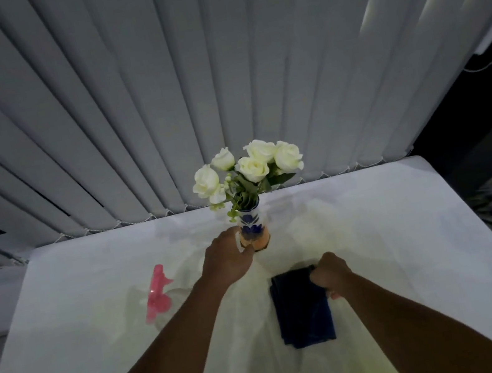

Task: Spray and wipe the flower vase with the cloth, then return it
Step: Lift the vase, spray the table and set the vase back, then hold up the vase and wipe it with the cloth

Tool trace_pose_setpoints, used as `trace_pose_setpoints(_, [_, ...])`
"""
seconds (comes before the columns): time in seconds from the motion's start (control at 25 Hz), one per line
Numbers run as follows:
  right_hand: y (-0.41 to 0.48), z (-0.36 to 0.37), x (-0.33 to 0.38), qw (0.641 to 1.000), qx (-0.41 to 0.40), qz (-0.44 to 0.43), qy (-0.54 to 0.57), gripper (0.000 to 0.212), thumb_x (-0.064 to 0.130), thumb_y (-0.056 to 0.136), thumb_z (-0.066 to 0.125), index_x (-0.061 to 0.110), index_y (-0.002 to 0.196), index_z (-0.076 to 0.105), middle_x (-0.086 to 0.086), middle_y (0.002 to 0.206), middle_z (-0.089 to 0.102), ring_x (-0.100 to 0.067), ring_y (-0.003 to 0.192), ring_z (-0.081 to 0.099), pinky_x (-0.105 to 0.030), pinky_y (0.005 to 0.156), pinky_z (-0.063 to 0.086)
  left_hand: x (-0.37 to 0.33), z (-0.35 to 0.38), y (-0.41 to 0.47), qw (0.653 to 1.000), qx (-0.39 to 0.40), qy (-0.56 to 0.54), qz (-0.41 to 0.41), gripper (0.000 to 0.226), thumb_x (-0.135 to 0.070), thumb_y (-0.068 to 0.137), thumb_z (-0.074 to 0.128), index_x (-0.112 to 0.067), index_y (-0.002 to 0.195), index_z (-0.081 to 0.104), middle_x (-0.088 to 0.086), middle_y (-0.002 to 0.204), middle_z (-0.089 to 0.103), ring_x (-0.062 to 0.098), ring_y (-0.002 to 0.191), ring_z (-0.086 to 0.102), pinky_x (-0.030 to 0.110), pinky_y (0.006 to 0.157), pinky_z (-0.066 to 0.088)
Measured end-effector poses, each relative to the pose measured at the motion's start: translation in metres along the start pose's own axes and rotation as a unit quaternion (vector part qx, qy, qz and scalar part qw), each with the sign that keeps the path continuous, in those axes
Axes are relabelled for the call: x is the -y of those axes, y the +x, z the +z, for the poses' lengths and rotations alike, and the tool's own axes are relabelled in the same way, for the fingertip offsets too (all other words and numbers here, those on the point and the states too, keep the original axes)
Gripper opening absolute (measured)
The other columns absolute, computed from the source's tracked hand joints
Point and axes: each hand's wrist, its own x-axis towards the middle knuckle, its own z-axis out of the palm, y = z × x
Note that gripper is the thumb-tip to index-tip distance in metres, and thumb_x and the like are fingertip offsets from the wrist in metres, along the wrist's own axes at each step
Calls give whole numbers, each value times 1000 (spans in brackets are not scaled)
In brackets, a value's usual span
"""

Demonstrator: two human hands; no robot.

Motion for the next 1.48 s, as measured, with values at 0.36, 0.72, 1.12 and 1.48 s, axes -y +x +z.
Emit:
trace_pose_setpoints(0.36, [20, 21, -16, 990, 30, 32, 134, 69, 22, 39, 88, 2, 102, 67, -16, 96, 71, -33, 87, 70, -42, 68, 64, -25, 19, 38, 958, -143, -250, 3, 54, -29, 86, 79, -10, 133, 61, -8, 120, 58, 6, 110, 51, 10, 81, 36])
trace_pose_setpoints(0.72, [-11, -5, 3, 967, 82, -23, 241, 21, 17, 77, 76, 3, 91, 71, -15, 101, 72, -27, 89, 69, -44, 85, 60, -35, -1, 47, 951, -179, -251, 31, 44, -37, 83, 81, -9, 115, 71, 6, 109, 75, 18, 100, 68, 28, 84, 49])
trace_pose_setpoints(1.12, [-130, -153, 116, 833, -87, -277, 471, 10, 23, 96, 63, 16, 90, 66, -6, 91, 73, -19, 78, 69, -29, 69, 55, -113, -129, 3, 929, -250, -230, 147, 41, -46, 74, 82, -7, 83, 76, 8, 73, 77, 21, 69, 75, 40, 68, 63])
trace_pose_setpoints(1.48, [-224, -114, 184, 717, -264, -592, 255, 22, 20, 104, 42, 19, 125, 48, -3, 104, 68, -18, 85, 66, -34, 68, 50, -180, -211, -47, 918, -296, -227, 135, 53, -67, 76, 67, -22, 98, 82, -3, 94, 79, 13, 89, 72, 35, 80, 61])
